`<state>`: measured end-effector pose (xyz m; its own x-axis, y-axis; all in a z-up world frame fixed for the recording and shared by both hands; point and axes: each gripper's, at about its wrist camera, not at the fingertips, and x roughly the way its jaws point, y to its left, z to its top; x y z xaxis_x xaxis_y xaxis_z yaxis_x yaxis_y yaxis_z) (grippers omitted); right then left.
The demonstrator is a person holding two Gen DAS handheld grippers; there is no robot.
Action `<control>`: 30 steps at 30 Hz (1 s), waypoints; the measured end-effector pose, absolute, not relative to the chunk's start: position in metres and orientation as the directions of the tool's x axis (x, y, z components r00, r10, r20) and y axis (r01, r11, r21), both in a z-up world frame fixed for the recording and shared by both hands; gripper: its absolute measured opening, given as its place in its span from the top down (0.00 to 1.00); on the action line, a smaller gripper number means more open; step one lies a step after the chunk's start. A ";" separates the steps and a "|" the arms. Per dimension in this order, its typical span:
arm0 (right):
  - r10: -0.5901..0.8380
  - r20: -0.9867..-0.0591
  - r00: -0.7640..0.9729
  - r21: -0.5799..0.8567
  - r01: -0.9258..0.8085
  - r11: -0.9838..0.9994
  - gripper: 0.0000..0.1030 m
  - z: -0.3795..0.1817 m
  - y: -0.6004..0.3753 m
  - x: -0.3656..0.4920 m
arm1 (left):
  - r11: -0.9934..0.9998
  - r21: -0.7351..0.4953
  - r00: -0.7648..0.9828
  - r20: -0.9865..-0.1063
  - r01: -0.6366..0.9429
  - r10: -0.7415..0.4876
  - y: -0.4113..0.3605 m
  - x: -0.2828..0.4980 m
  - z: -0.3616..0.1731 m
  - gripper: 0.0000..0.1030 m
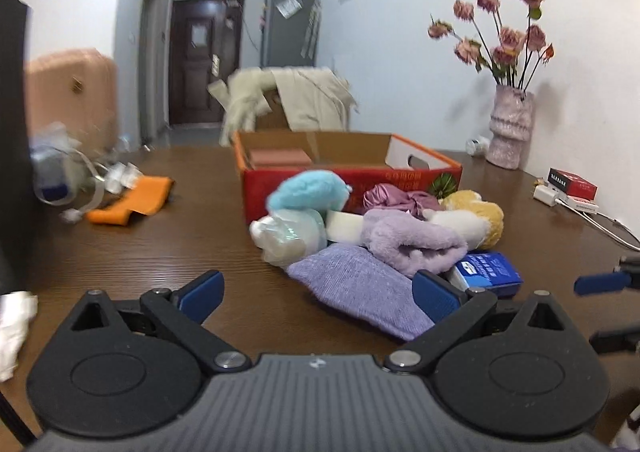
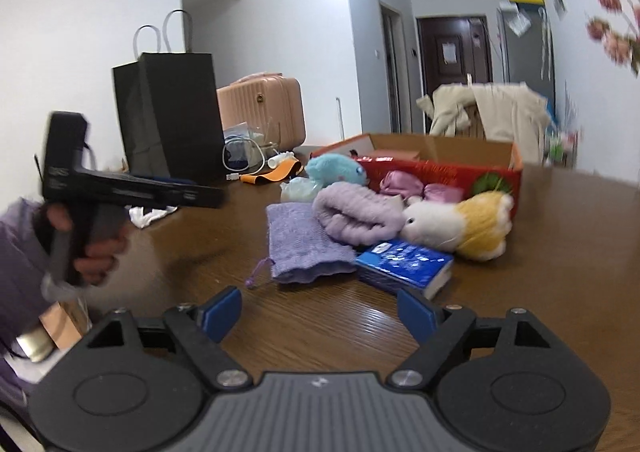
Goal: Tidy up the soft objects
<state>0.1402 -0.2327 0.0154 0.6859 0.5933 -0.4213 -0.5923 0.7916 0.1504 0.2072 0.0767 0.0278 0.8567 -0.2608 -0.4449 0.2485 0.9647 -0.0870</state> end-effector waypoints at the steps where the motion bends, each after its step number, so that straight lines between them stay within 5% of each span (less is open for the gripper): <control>1: 0.594 -0.424 0.684 0.167 -0.585 0.794 0.20 0.013 -0.226 0.147 | 0.959 -0.104 0.843 -0.458 0.264 -0.281 0.076 0.222 0.024 0.00; 4: 0.586 -0.442 0.679 0.212 -0.556 0.803 0.24 0.006 -0.205 0.166 | 0.950 -0.141 0.815 -0.489 0.278 -0.311 0.077 0.251 0.012 0.06; 7: 0.578 -0.463 0.672 0.251 -0.526 0.813 0.27 -0.001 -0.186 0.184 | 0.935 -0.198 0.778 -0.519 0.294 -0.354 0.085 0.277 0.000 0.23; 10: 0.575 -0.475 0.666 0.266 -0.514 0.815 0.28 -0.006 -0.169 0.199 | 0.893 -0.307 0.724 -0.526 0.328 -0.446 0.095 0.292 -0.008 0.55; 11: 0.576 -0.475 0.666 0.272 -0.511 0.815 0.28 -0.008 -0.164 0.204 | 0.876 -0.338 0.713 -0.513 0.345 -0.478 0.097 0.292 -0.008 0.75; 14: 0.567 -0.481 0.669 0.312 -0.474 0.824 0.36 -0.011 -0.154 0.220 | 0.860 -0.376 0.698 -0.509 0.346 -0.504 0.104 0.283 -0.006 0.92; 22: 0.506 -0.524 0.685 0.340 -0.376 0.862 0.40 -0.017 -0.155 0.239 | 0.815 -0.445 0.634 -0.520 0.371 -0.572 0.106 0.219 -0.003 0.91; 26: 0.500 -0.516 0.696 0.364 -0.350 0.863 0.41 -0.017 -0.159 0.241 | 0.845 -0.405 0.701 -0.486 0.349 -0.522 0.110 0.217 0.005 0.52; 30: 0.452 -0.533 0.716 0.324 -0.321 0.890 0.41 -0.016 -0.155 0.241 | 0.898 -0.289 0.757 -0.486 0.331 -0.436 0.091 0.226 0.009 0.46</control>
